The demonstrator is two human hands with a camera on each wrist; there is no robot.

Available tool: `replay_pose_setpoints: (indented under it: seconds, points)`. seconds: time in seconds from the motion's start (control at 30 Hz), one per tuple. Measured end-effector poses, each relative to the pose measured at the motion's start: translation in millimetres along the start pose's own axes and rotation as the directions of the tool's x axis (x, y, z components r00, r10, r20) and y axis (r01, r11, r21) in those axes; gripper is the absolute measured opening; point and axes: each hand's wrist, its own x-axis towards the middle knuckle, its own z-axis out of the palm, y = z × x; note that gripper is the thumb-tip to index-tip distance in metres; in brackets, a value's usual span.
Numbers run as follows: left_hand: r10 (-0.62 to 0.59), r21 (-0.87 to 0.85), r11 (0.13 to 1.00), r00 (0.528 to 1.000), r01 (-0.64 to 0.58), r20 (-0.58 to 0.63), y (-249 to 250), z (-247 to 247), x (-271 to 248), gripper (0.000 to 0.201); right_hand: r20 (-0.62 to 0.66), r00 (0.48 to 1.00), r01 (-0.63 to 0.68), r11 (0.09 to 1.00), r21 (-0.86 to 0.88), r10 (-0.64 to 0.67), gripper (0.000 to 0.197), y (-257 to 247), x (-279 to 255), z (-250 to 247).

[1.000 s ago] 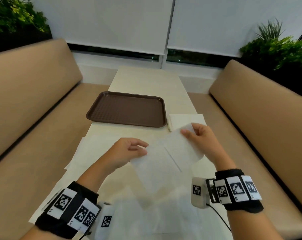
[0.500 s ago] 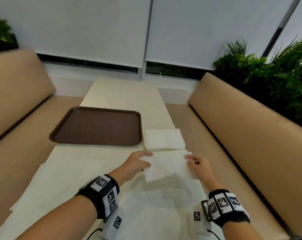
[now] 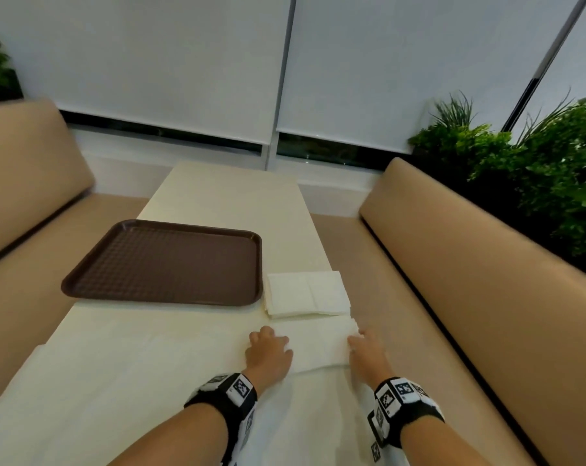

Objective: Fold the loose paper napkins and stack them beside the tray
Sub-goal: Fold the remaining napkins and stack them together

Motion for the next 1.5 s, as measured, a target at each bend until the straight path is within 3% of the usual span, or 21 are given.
replay_pose_setpoints:
  seconds: [0.1, 0.2, 0.27, 0.33, 0.47, 0.6, 0.77, 0.83, 0.93, 1.1, 1.2, 1.3, 1.37, 1.43, 1.47, 1.5]
  points:
    - [0.071, 0.073, 0.995, 0.997, -0.073, 0.019, 3, -19, -22, 0.043, -0.081, 0.997, 0.009, 0.995, -0.097, -0.017, 0.041, -18, -29, -16]
    - [0.181, -0.202, 0.963, 0.983, -0.176, 0.006, -8, -57, -63, 0.035, -0.263, 0.960, 0.104, 0.994, 0.014, -0.096, 0.045, -54, -44, -29]
    - [0.246, -0.405, 0.887, 0.969, -0.221, 0.012, -28, -81, -106, 0.023, -0.255, 0.952, 0.186, 0.982, 0.036, -0.170, 0.041, -89, -54, -30]
    - [0.258, -0.465, 0.857, 0.966, -0.222, 0.015, -58, -100, -154, 0.017, -0.141, 0.949, 0.291, 0.956, 0.036, -0.283, 0.038, -131, -61, -21]
    - [0.105, -0.495, 0.863, 0.994, -0.101, -0.019, -136, -118, -242, 0.016, 0.161, 0.868, 0.468, 0.882, 0.050, -0.470, 0.037, -217, -80, 22]
    - [-0.115, -0.572, 0.820, 0.984, 0.017, -0.136, -206, -119, -322, 0.032, 0.272, 0.797, 0.545, 0.836, 0.059, -0.539, 0.050, -282, -104, 65]
    - [-0.385, -0.662, 0.741, 0.878, 0.110, -0.285, -265, -105, -392, 0.042, 0.234, 0.841, 0.497, 0.868, 0.023, -0.488, 0.075, -327, -112, 91]
    - [-0.444, -0.660, 0.740, 0.830, 0.128, -0.337, -284, -99, -406, 0.046, 0.217, 0.854, 0.493, 0.868, -0.055, -0.472, 0.080, -339, -109, 97]
    - [-0.472, -0.675, 0.723, 0.819, 0.147, -0.328, -313, -94, -423, 0.054, 0.200, 0.848, 0.525, 0.830, -0.191, -0.490, 0.077, -349, -107, 102]
    - [-0.512, -0.681, 0.714, 0.784, 0.162, -0.351, -326, -88, -435, 0.050, 0.200, 0.831, 0.556, 0.793, -0.249, -0.519, 0.051, -358, -109, 100]
    - [-0.519, -0.698, 0.700, 0.777, 0.148, -0.356, -320, -89, -434, 0.049, 0.236, 0.842, 0.536, 0.799, -0.271, -0.485, 0.071, -361, -108, 100]
    - [-0.523, -0.729, 0.672, 0.783, 0.135, -0.337, -313, -94, -432, 0.038, 0.195, 0.847, 0.523, 0.839, -0.150, -0.494, 0.079, -362, -105, 98]
    - [-0.507, -0.719, 0.685, 0.787, 0.120, -0.352, -311, -95, -433, 0.045, 0.174, 0.845, 0.523, 0.849, -0.069, -0.506, 0.060, -362, -102, 93]
    - [-0.488, -0.682, 0.720, 0.790, 0.126, -0.370, -308, -97, -431, 0.047, 0.158, 0.829, 0.550, 0.833, -0.057, -0.537, 0.021, -360, -99, 84]
    - [-0.473, -0.666, 0.737, 0.790, 0.114, -0.389, -304, -101, -430, 0.038, 0.159, 0.810, 0.576, 0.817, -0.029, -0.565, 0.013, -359, -100, 78]
    - [-0.464, -0.672, 0.734, 0.797, 0.101, -0.387, -298, -107, -428, 0.022, 0.162, 0.785, 0.606, 0.795, 0.000, -0.598, 0.025, -357, -102, 70]
